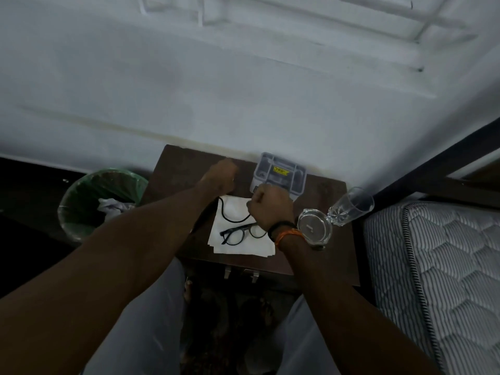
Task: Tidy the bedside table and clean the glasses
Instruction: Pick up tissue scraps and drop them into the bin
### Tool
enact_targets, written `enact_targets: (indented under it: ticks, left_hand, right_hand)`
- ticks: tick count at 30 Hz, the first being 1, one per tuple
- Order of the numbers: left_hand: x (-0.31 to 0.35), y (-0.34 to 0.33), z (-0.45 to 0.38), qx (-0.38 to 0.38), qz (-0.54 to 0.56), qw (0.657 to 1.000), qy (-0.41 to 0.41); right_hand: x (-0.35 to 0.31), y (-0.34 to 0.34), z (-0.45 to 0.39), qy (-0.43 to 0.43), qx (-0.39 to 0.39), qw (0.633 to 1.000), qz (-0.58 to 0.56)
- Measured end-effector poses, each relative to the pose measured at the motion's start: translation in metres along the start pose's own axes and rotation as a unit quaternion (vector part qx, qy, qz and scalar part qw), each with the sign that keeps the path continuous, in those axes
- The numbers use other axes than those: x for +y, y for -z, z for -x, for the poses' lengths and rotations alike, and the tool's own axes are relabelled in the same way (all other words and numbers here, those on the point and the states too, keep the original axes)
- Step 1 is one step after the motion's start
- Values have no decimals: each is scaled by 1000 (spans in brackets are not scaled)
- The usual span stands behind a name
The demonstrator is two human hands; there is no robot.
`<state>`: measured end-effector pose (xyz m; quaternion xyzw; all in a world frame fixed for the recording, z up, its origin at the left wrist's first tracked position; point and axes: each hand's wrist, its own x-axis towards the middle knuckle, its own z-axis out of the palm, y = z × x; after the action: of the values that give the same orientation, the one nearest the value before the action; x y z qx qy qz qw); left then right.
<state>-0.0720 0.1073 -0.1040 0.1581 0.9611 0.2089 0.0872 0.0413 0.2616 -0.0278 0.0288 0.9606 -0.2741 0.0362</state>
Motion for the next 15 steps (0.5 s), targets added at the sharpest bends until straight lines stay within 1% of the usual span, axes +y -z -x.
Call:
enact_targets:
  ticks: [4,8,10,15]
  left_hand:
    - [1,-1,-8,-13,-24,1000,-11]
    - [-1,0,-12,-22,-30,999,18]
    - [0,5,-11,-12,-17,999,28]
    - [-4,34,-2,56,61,996,20]
  right_hand:
    - [1,-3,-14,13,32,999,5]
    - [4,-5,-22,9,29,999,-12]
    - [5,-5,-23,15,32,999,-5]
    - [0,-4,-22,23,27,999,-3]
